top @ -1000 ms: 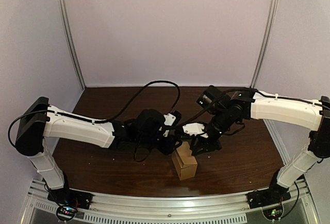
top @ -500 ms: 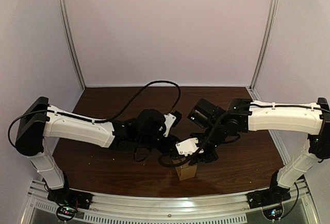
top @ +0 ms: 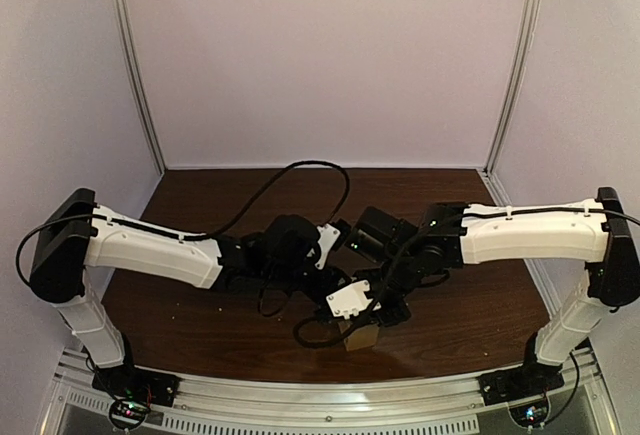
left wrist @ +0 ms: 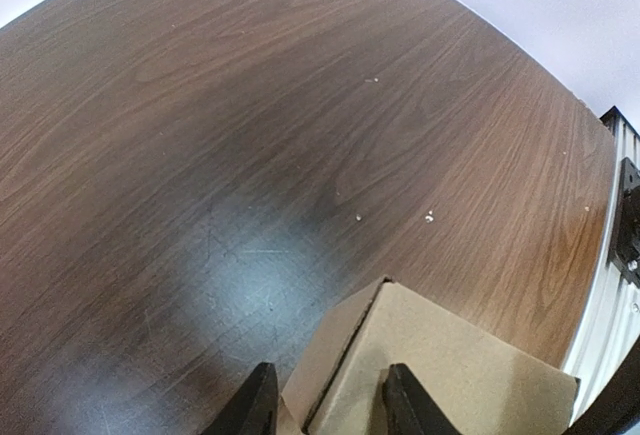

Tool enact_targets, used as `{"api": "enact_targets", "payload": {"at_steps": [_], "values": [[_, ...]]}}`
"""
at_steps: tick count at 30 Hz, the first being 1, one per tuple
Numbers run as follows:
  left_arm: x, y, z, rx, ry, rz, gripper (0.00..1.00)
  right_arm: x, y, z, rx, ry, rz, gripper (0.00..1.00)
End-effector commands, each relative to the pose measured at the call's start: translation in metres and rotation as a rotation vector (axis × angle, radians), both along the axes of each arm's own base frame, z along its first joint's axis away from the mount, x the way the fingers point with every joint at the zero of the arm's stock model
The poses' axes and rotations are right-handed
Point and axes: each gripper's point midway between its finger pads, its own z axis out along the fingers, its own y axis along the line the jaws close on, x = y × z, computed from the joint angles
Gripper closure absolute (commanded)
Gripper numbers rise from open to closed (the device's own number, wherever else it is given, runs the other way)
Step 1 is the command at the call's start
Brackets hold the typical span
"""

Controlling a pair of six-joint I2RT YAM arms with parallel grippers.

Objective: Fold the paper box

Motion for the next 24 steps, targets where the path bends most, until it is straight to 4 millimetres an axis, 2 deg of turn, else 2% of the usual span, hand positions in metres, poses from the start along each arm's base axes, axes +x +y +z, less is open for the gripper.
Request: {"api": "enact_targets", "payload": {"at_steps": [1, 6, 9, 12, 17, 19, 24], "values": [[-0.012, 0.021, -0.043, 0.123, 0.068, -0.008, 0.61, 0.002, -0.016, -0.043, -0.127, -0.019, 0.005, 0.89], [-0.011, 0.025, -0.048, 0.135, 0.062, -0.009, 0.61, 0.004, -0.026, -0.062, -0.187, -0.033, 0.005, 0.89], [-0.009, 0.026, -0.049, 0.125, 0.067, -0.012, 0.61, -0.003, -0.03, -0.062, -0.195, 0.003, 0.006, 0.88], [-0.009, 0.027, -0.051, 0.128, 0.07, -0.018, 0.62, -0.005, -0.028, -0.043, -0.154, 0.014, -0.008, 0.86], [-0.01, 0.025, -0.048, 0.121, 0.075, -0.025, 0.63, -0.007, -0.019, 0.011, -0.031, 0.052, -0.04, 0.77], [-0.009, 0.024, -0.048, 0.118, 0.074, -0.025, 0.63, -0.005, -0.016, 0.018, -0.013, 0.076, -0.059, 0.77], [-0.009, 0.023, -0.047, 0.112, 0.079, -0.023, 0.63, 0.003, -0.007, 0.024, 0.01, 0.069, -0.082, 0.89]]}}
